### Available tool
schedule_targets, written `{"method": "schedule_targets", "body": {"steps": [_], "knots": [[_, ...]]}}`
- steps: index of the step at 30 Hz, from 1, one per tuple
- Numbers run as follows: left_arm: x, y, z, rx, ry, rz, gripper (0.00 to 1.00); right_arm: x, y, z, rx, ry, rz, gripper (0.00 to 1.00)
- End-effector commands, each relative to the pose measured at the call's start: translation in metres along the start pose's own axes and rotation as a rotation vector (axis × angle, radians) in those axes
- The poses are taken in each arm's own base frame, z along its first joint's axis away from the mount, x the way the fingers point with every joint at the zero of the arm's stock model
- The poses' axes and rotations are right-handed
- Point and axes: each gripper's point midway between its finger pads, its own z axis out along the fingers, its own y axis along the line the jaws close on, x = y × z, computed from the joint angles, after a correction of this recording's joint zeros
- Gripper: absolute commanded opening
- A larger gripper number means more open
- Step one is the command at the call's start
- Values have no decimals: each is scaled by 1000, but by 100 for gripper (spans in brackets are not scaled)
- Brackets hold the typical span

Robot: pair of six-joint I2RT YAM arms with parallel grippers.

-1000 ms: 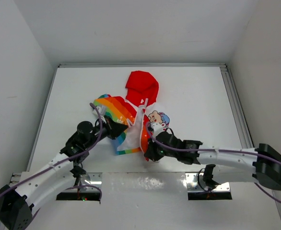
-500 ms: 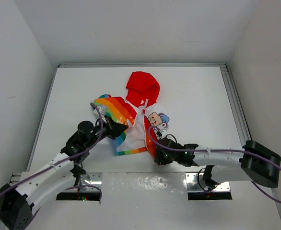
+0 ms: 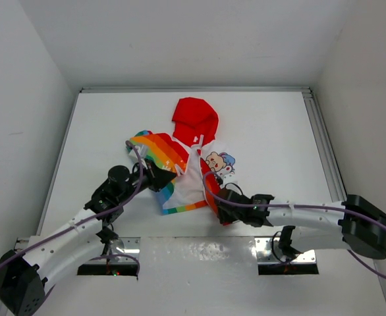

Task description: Zip up the jacket

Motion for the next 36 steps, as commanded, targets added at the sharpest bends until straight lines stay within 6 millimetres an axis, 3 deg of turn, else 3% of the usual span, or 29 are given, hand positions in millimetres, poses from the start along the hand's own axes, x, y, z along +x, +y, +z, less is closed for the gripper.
{"method": "schedule_targets", "body": {"steps": [1, 9, 15, 17, 22, 27, 30, 32, 35, 36], "knots": [[-18, -18, 1, 59, -47, 22, 0, -8, -12, -3, 80, -17, -42, 40], [-19, -20, -1, 66, -55, 20, 0, 6, -1, 10, 79, 42, -99, 43], [-17, -20, -3, 65, -50, 16, 0, -10, 20, 8, 27, -16, -92, 46], [-15, -19, -3, 66, -53, 12, 0, -14, 18, 5, 60, -38, -112, 47], [-14, -20, -3, 74, -51, 10, 0, -4, 19, 18, 95, -14, -142, 42], [-19, -21, -6, 70, -65, 17, 0, -12, 8, 22, 167, -73, -137, 28], [-21, -22, -7, 66, -70, 13, 0, -22, 6, 19, 192, -114, -136, 5], [-24, -24, -8, 67, -72, 21, 0, -26, 20, 15, 136, -126, -151, 0], [-27, -22, -9, 56, -90, 15, 0, -24, 73, -1, -119, -102, -187, 0], [-26, -20, -9, 38, -84, 15, 0, -15, 103, -14, -284, -38, -184, 0]]}}
